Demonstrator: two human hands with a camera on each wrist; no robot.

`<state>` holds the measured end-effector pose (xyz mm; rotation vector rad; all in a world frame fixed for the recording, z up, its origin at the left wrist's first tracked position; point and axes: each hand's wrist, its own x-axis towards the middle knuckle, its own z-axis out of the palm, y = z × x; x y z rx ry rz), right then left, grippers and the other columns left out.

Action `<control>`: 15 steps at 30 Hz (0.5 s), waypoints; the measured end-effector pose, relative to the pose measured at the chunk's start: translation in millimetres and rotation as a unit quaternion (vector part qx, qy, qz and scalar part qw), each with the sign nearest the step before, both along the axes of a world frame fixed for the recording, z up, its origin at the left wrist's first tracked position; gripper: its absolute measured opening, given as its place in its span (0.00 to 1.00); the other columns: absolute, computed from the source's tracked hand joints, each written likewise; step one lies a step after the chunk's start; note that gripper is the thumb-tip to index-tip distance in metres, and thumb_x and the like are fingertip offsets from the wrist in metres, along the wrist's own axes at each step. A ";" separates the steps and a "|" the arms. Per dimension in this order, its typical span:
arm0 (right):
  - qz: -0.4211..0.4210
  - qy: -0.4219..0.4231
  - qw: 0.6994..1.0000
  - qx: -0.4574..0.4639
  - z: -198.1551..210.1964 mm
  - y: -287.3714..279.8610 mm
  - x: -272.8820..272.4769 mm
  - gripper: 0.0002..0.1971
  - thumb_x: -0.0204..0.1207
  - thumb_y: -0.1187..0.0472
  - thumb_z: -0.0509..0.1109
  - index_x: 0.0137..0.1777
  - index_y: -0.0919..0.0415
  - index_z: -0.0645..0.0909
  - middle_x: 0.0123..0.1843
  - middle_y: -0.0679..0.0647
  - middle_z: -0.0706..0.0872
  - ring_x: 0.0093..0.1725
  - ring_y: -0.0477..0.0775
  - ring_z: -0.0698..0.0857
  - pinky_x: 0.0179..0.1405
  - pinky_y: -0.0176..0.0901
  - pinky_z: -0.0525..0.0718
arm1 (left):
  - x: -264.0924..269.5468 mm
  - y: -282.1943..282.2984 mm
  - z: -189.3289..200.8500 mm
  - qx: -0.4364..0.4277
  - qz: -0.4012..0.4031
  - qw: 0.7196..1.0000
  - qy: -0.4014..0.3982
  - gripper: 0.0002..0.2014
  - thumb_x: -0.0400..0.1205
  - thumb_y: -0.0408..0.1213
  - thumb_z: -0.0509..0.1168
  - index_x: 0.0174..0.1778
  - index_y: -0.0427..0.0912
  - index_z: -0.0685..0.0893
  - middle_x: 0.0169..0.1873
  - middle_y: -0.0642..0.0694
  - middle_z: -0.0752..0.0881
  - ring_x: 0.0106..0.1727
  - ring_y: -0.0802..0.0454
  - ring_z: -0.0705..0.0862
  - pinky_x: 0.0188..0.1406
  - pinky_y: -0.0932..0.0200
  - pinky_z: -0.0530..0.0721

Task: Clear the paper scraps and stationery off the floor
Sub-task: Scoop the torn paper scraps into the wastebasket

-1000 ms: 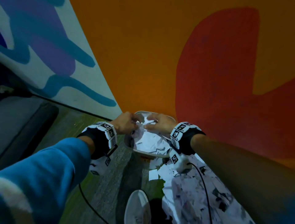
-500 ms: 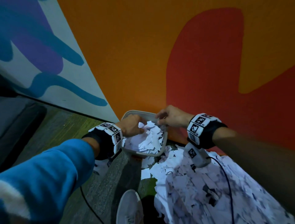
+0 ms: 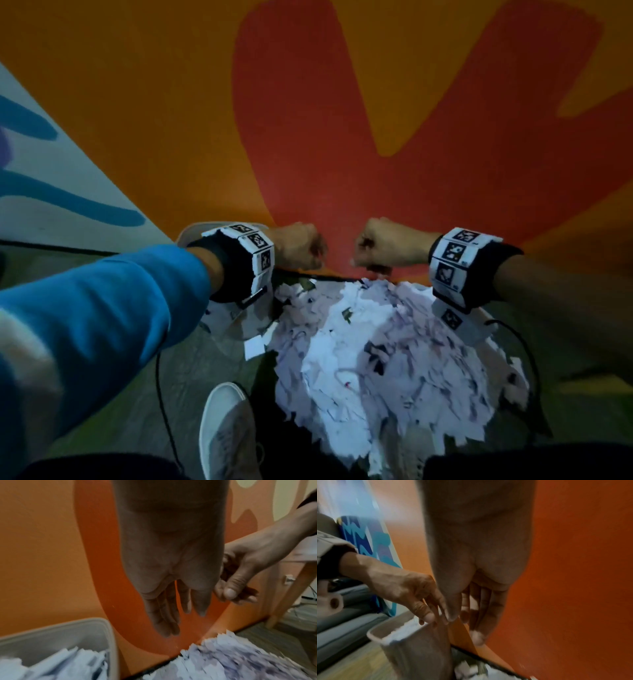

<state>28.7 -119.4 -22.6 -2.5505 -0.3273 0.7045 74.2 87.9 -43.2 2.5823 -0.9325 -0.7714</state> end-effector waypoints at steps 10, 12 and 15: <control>0.056 0.148 0.983 -0.091 -144.6 -60.6 -45.5 0.13 0.77 0.51 0.76 0.53 0.59 0.86 0.40 0.60 0.91 0.38 0.60 0.91 0.39 0.49 0.90 | -48.7 -30.1 -183.8 0.139 0.030 0.969 0.200 0.47 0.77 0.55 0.75 0.86 0.44 0.58 0.84 0.43 0.63 0.81 0.40 0.67 0.76 0.46 0.71; 0.086 0.152 0.978 -0.116 -162.7 -56.1 -36.7 0.15 0.77 0.48 0.76 0.57 0.57 0.85 0.43 0.57 0.90 0.41 0.59 0.90 0.42 0.48 0.89 | -60.6 -20.7 -213.8 0.098 0.061 0.969 0.220 0.59 0.64 0.65 0.78 0.85 0.44 0.59 0.81 0.39 0.69 0.79 0.38 0.71 0.76 0.42 0.72; 0.125 0.144 0.969 -0.154 -190.6 -43.9 -18.6 0.22 0.74 0.46 0.77 0.63 0.55 0.81 0.44 0.48 0.80 0.49 0.58 0.85 0.49 0.48 0.83 | -79.1 -15.5 -248.4 0.087 0.103 0.971 0.196 0.65 0.51 0.72 0.71 0.85 0.51 0.58 0.77 0.36 0.68 0.78 0.32 0.69 0.75 0.35 0.71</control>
